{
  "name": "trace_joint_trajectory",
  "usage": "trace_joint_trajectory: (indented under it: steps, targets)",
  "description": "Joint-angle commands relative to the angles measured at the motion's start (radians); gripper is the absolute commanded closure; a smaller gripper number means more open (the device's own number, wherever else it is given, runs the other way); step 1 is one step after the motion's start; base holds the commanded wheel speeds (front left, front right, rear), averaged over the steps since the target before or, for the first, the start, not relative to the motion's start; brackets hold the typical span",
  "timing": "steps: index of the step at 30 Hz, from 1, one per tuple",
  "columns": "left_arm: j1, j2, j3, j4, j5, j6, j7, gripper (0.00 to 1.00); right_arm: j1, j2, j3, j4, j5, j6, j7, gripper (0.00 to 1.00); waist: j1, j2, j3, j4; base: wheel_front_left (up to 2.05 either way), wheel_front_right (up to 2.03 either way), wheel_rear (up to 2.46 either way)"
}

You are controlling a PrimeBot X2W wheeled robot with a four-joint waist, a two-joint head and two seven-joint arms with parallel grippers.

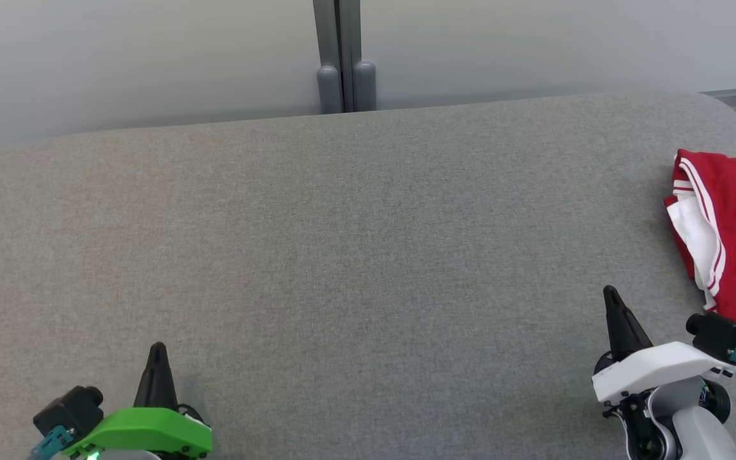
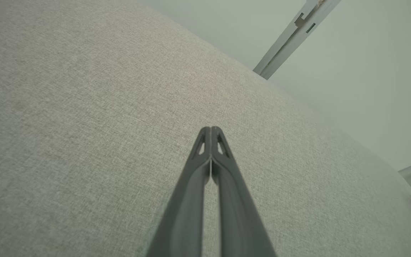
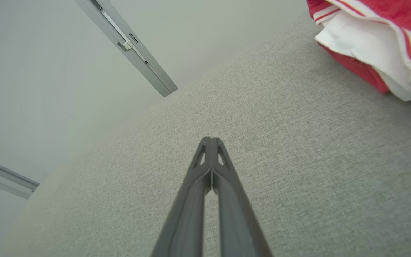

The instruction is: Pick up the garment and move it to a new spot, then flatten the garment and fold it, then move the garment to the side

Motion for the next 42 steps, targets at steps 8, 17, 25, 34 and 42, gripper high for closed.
trace_joint_trajectory:
  steps: [8,17,25,34,42]
  targets:
    - [-0.039,0.004,0.024,-0.022,-0.139,-0.018,0.033,1.0,0.006,-0.007,-0.011,-0.038,0.145,0.0,0.035,1.0,0.0,-0.0001,-0.004,-0.002,0.0,0.0,0.0]
    - [-0.048,0.005,0.041,-0.028,-0.256,-0.03,0.064,1.0,0.014,-0.009,-0.017,-0.056,0.267,-0.001,0.066,1.0,0.0,-0.0001,-0.009,-0.003,0.0,0.0,0.0]
    - [-0.054,0.005,0.054,-0.034,-0.351,-0.038,0.09,1.0,0.022,-0.009,-0.023,-0.072,0.366,-0.001,0.091,1.0,0.0,-0.0001,-0.014,-0.005,0.0,0.0,0.0]
    - [-0.062,0.006,0.068,-0.038,-0.45,-0.047,0.116,1.0,0.03,-0.01,-0.029,-0.087,0.47,-0.001,0.117,1.0,0.0,-0.0001,-0.018,-0.006,0.0,0.0,0.0]
    - [-0.069,0.006,0.079,-0.043,-0.53,-0.055,0.139,1.0,0.034,-0.011,-0.033,-0.1,0.554,-0.001,0.139,1.0,0.0,-0.0001,-0.023,-0.008,0.0,0.0,0.0]
